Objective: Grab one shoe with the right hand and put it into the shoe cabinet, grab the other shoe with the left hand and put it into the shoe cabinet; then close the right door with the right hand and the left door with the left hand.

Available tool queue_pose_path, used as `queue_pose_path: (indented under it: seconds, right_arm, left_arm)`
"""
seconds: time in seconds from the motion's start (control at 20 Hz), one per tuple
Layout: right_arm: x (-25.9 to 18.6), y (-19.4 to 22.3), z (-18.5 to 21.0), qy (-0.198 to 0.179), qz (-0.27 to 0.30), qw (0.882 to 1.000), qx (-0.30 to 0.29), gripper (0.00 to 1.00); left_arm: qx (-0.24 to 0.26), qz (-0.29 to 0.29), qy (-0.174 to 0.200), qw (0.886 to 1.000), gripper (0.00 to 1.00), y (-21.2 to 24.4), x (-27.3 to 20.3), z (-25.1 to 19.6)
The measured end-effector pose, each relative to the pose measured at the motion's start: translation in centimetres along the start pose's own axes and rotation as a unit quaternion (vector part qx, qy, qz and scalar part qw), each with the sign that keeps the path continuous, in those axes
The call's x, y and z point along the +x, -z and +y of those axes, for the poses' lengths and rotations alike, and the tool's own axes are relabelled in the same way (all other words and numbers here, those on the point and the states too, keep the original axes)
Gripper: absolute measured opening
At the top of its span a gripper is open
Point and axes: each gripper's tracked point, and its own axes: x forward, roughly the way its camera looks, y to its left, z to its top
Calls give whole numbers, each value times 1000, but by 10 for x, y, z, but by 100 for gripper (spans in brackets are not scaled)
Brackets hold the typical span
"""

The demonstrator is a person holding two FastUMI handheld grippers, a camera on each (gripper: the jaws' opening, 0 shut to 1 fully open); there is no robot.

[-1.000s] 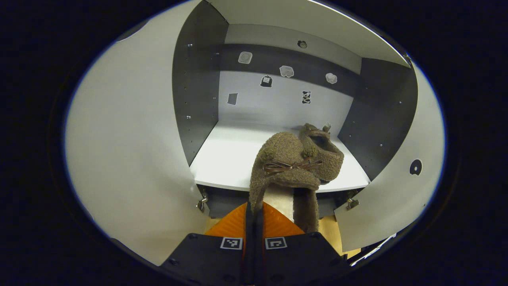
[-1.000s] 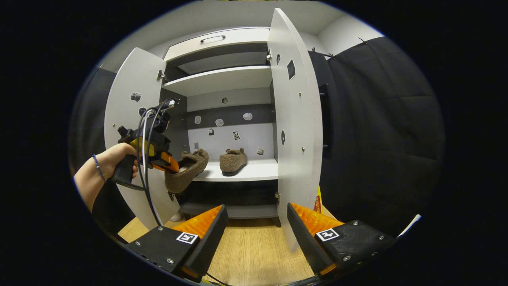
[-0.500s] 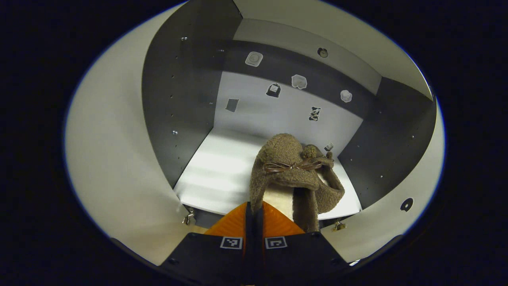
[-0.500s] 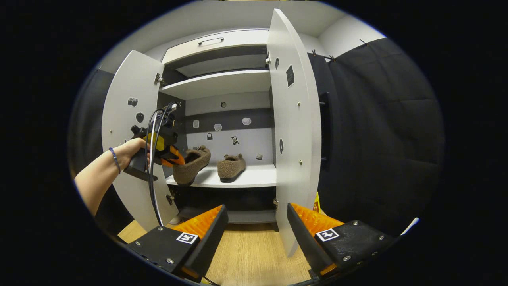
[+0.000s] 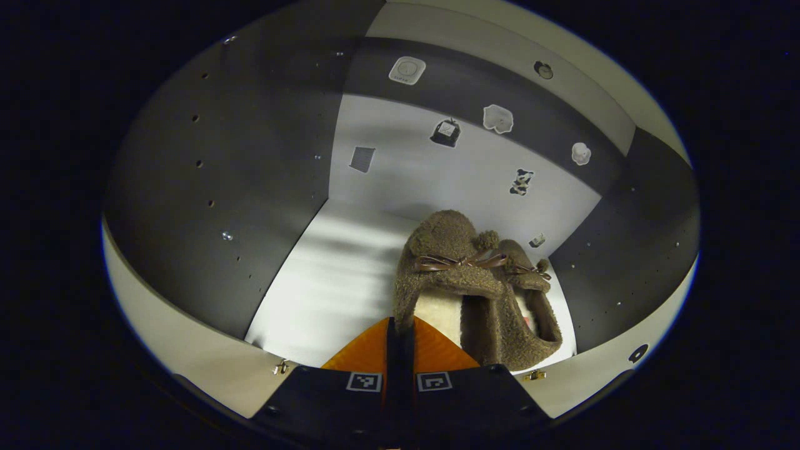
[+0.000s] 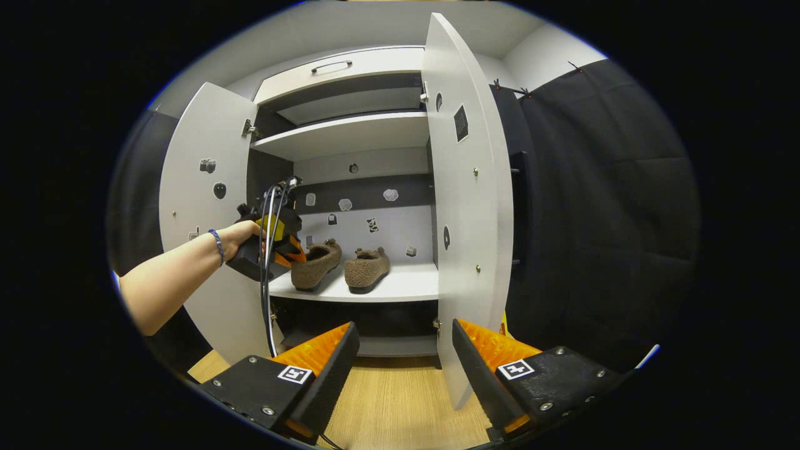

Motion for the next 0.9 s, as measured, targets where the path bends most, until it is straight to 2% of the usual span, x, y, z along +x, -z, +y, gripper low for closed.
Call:
queue_pose_path:
  seconds: [0.3,0.45,0.5,0.55,0.6,0.65,0.75,0.8,0.85,0.9]
  right_arm:
    - [12,5,15,-17,5,1000,3,92]
    - [14,8,17,-18,10,1000,10,93]
    - [14,8,18,-19,11,1000,13,92]
    - [14,8,18,-18,11,1000,14,93]
    - [14,7,18,-18,10,1000,14,93]
    - [14,6,19,-18,8,1000,13,93]
    - [11,6,21,-20,7,1000,11,93]
    - [10,5,22,-20,7,1000,10,93]
    - [8,5,21,-19,6,1000,10,93]
    - [5,5,21,-18,6,1000,9,93]
  left_arm:
    - [2,13,-18,1000,7,1,13,12]
    - [12,-5,-20,1000,16,-5,7,15]
    - [11,-11,-13,1000,24,-8,1,10]
    - [11,-17,-9,1000,37,-8,-5,9]
    - [14,-26,-8,1000,53,-10,-12,7]
    - [19,-37,-5,999,76,-10,-21,5]
    - [42,-63,-7,997,80,-9,-45,-1]
    - [58,-81,-7,995,87,-10,-59,-5]
    - [72,-100,-7,992,100,-8,-75,-11]
    - [82,-122,-6,989,100,-9,-90,-14]
